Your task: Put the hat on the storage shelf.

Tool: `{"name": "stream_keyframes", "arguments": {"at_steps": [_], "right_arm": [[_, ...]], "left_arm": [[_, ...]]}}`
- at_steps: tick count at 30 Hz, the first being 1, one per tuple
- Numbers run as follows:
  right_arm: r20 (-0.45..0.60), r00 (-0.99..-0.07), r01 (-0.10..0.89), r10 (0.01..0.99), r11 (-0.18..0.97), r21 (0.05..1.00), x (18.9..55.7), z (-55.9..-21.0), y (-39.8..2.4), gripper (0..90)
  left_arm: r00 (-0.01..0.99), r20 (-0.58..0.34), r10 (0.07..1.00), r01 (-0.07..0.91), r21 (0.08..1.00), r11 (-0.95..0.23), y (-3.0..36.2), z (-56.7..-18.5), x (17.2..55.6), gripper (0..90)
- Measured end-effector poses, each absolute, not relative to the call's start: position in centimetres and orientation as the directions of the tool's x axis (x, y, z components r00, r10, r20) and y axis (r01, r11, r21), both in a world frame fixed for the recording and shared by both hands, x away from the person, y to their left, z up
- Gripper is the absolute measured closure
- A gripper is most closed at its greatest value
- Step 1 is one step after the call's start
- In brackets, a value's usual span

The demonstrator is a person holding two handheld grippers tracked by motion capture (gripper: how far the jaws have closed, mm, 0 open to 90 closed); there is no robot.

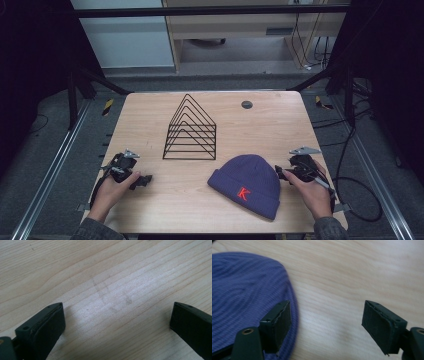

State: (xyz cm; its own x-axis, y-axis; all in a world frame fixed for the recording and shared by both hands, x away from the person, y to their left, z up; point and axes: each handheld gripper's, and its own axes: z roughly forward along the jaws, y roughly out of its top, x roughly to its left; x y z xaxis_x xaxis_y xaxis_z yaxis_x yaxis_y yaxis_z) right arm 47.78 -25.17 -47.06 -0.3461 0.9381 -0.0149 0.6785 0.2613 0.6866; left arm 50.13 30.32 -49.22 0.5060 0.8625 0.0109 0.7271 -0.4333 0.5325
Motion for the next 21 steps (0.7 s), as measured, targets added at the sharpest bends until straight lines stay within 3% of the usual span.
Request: {"name": "stream_keyframes", "arguments": {"at_steps": [10,21], "right_arm": [[-0.028,-0.482,0.693,0.876,0.4,0.599,50.9,-44.7,-22.6,40.5],[0.065,-0.512,0.713,0.857,0.382,0.588,52.6,-44.2,-21.7,53.7]], "left_arm": [[0.504,0.013,0.864,0.729,0.531,-0.433,30.3,-49.2,50.2,0.0],[0.504,0.014,0.864,0.728,0.53,-0.434,30.3,-49.2,50.2,0.0]]}}
